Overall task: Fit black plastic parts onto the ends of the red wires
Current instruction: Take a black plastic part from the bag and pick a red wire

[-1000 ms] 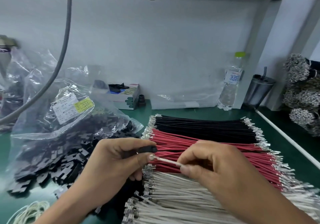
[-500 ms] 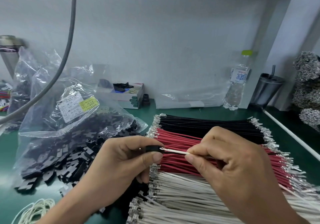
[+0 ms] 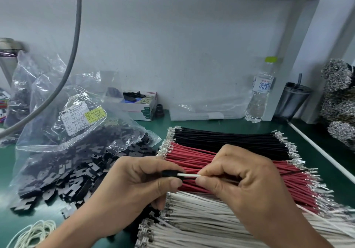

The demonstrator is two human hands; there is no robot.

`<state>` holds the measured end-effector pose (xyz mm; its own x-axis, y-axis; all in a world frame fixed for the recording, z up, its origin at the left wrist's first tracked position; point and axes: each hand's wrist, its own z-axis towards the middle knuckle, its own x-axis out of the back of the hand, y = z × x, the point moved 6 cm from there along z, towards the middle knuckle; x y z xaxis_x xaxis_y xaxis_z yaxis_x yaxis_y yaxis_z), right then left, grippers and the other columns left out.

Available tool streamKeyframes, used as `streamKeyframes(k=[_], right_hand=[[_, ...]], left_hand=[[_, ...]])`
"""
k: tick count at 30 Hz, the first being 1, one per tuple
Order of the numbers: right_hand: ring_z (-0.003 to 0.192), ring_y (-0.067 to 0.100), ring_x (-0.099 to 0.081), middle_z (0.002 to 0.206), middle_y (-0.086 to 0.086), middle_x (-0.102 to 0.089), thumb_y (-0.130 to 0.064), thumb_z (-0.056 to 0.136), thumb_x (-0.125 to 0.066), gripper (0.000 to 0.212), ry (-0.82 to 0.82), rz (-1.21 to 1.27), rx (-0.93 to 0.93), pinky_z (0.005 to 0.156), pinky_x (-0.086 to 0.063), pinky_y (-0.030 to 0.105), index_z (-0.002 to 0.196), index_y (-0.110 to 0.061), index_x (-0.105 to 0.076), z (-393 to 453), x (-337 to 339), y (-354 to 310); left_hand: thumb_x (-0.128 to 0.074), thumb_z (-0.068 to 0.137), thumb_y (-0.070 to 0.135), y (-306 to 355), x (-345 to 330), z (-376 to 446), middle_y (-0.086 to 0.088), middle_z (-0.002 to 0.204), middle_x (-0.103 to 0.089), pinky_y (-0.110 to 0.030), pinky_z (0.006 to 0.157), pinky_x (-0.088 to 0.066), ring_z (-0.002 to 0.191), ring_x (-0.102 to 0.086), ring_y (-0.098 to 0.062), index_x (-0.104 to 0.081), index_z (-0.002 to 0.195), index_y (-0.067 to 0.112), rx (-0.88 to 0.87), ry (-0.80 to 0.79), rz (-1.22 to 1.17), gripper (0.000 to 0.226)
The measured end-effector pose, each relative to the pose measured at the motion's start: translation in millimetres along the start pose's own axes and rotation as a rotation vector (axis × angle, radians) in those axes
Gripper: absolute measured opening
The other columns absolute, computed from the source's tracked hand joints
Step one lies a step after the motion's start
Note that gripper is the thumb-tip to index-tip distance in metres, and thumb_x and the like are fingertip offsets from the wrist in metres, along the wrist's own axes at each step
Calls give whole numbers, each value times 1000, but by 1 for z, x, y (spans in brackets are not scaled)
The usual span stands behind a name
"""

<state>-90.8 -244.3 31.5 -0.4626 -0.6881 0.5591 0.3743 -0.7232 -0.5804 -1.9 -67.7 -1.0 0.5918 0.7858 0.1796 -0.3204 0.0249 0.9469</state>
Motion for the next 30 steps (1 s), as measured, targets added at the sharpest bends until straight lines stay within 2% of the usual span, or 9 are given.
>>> streamKeyframes(k=[8,14,19,22,24,26,27,29,30], right_hand=[[64,12,-62,76,-13,-61,-39,82,-74,11,35,-65,87,51,-48,30,76,-30,-76,0,-2,-6],[55,4,-53,71,-13,-58,-40,82,-74,18,67,-98,146,50,-38,13,72,-26,-76,1,-4,-9],[56,1,-49,71,-13,-57,-41,87,-67,24,97,-138,220,52,-37,13,72,-24,-75,1,-5,-16],[63,5,-55,74,-14,-59,-41,90,-66,24,118,-228,272,51,-46,25,76,-25,-76,2,0,-18],[75,12,-60,83,-13,-63,-42,92,-64,23,130,-351,304,60,-49,31,85,-24,-78,2,8,-20],[89,11,-62,97,-15,-65,-50,91,-57,32,65,-452,212,72,-50,30,101,-27,-76,5,19,-17],[88,7,-62,97,-19,-64,-55,91,-51,37,28,-504,163,72,-49,26,105,-30,-74,5,22,-17],[70,0,-59,81,-22,-59,-55,94,-45,34,31,-547,110,61,-43,18,99,-35,-72,0,30,-14],[63,0,-55,75,-21,-56,-52,95,-45,31,84,-545,131,57,-41,21,95,-36,-71,-1,39,-15]], left_hand=[[-81,76,23,4,0,-1,-6,64,-70,-18,51,-50,49,-61,-14,-85,93,19,-11,9,-6,18],[-85,82,22,5,3,0,-7,71,-72,-23,52,-54,49,-66,-18,-85,95,22,-50,-5,48,13],[-85,82,31,5,3,0,-5,74,-72,-26,51,-54,49,-67,-21,-84,98,24,-93,-4,60,17],[-86,76,36,2,8,0,-7,70,-70,-29,52,-57,50,-67,-23,-84,97,18,-80,24,5,28],[-86,76,34,3,14,0,-10,70,-71,-29,55,-57,53,-66,-23,-84,98,14,-93,37,-35,29],[-85,76,31,3,22,0,-16,74,-72,-27,55,-56,55,-66,-24,-83,101,11,-113,78,-113,32],[-87,74,34,3,27,-1,-19,76,-73,-27,54,-55,56,-66,-25,-82,102,10,-118,113,-154,37],[-90,70,46,1,34,-1,-20,82,-74,-29,54,-55,62,-67,-27,-81,106,11,-120,172,-211,51],[-90,71,52,0,37,-1,-19,87,-76,-31,56,-57,67,-69,-28,-80,111,14,-126,186,-213,56]])
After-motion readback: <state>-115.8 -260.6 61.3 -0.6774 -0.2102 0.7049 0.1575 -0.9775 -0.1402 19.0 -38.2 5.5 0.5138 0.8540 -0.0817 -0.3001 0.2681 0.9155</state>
